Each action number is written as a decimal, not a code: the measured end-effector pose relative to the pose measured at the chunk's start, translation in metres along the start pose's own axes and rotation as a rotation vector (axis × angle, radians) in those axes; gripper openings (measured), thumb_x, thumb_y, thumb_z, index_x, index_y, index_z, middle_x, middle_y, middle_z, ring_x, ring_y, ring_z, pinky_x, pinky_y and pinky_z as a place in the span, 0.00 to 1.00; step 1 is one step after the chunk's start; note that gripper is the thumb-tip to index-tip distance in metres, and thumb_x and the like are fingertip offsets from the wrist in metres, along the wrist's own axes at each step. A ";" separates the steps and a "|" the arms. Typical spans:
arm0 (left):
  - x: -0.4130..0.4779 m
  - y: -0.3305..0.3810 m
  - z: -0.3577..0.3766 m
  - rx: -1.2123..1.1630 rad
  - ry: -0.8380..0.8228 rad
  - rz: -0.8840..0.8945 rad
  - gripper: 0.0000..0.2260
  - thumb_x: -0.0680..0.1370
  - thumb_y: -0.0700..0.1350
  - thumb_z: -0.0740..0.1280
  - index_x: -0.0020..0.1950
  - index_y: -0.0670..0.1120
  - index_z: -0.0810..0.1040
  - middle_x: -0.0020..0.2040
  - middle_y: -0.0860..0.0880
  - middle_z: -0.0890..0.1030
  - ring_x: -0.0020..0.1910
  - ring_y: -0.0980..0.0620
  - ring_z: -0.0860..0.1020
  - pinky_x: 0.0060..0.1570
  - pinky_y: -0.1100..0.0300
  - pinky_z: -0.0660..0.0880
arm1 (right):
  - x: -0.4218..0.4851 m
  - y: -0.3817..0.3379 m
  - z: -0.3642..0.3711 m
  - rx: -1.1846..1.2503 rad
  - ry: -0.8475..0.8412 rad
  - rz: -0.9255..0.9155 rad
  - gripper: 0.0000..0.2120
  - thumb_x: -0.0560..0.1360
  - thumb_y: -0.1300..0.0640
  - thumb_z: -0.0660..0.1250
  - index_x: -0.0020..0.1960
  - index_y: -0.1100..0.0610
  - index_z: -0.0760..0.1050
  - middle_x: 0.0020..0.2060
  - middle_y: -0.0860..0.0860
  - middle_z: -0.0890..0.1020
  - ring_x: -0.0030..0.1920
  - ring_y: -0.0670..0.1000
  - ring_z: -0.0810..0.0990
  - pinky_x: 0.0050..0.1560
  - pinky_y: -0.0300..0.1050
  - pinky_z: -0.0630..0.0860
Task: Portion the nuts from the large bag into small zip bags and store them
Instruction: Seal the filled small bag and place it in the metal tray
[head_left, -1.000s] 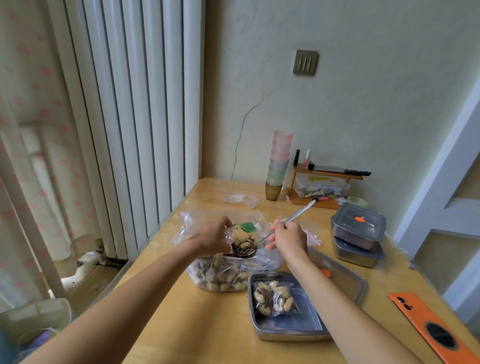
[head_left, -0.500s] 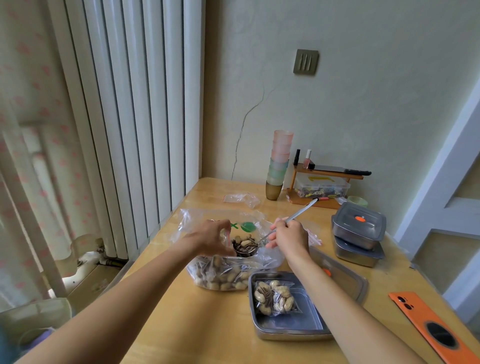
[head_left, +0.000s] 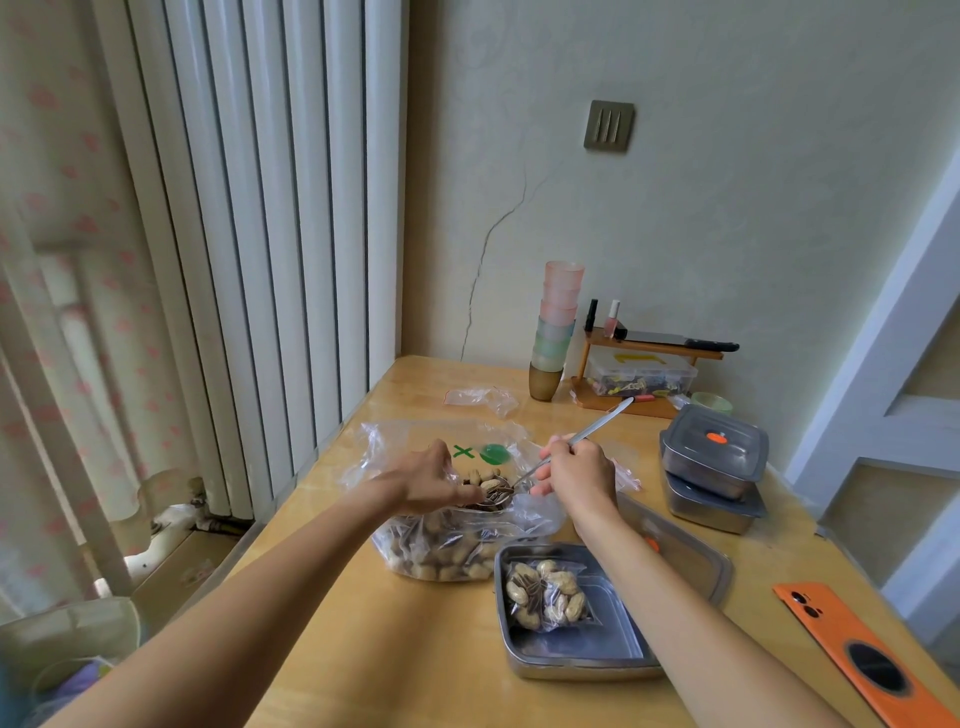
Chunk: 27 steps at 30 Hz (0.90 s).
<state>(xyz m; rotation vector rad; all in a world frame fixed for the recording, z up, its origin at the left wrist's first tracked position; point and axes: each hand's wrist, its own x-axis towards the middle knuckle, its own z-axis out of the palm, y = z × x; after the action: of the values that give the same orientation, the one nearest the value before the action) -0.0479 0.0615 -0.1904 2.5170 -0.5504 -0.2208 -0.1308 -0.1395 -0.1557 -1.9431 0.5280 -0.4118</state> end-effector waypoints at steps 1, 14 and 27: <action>0.000 0.000 0.000 -0.007 0.007 0.001 0.31 0.73 0.65 0.74 0.62 0.44 0.68 0.54 0.45 0.78 0.50 0.47 0.77 0.45 0.53 0.75 | 0.000 0.000 0.000 -0.002 0.000 0.000 0.15 0.86 0.52 0.58 0.50 0.58 0.79 0.36 0.53 0.86 0.28 0.49 0.84 0.33 0.37 0.72; 0.001 0.003 0.006 0.080 0.154 0.018 0.39 0.68 0.62 0.80 0.73 0.49 0.69 0.59 0.44 0.80 0.57 0.46 0.78 0.56 0.52 0.78 | 0.006 -0.006 -0.008 0.050 0.108 -0.050 0.15 0.85 0.54 0.58 0.47 0.58 0.80 0.30 0.50 0.84 0.27 0.49 0.83 0.42 0.45 0.78; 0.004 0.013 0.017 0.070 0.122 0.009 0.49 0.63 0.63 0.82 0.76 0.50 0.60 0.47 0.51 0.82 0.48 0.48 0.81 0.50 0.47 0.82 | 0.007 -0.010 -0.010 -0.060 0.021 -0.215 0.17 0.85 0.53 0.58 0.45 0.58 0.80 0.32 0.53 0.85 0.27 0.49 0.83 0.42 0.43 0.79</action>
<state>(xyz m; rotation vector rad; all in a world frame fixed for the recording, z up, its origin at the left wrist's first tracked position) -0.0529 0.0416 -0.1980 2.5740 -0.5288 -0.0444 -0.1282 -0.1465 -0.1420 -2.0632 0.3492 -0.5586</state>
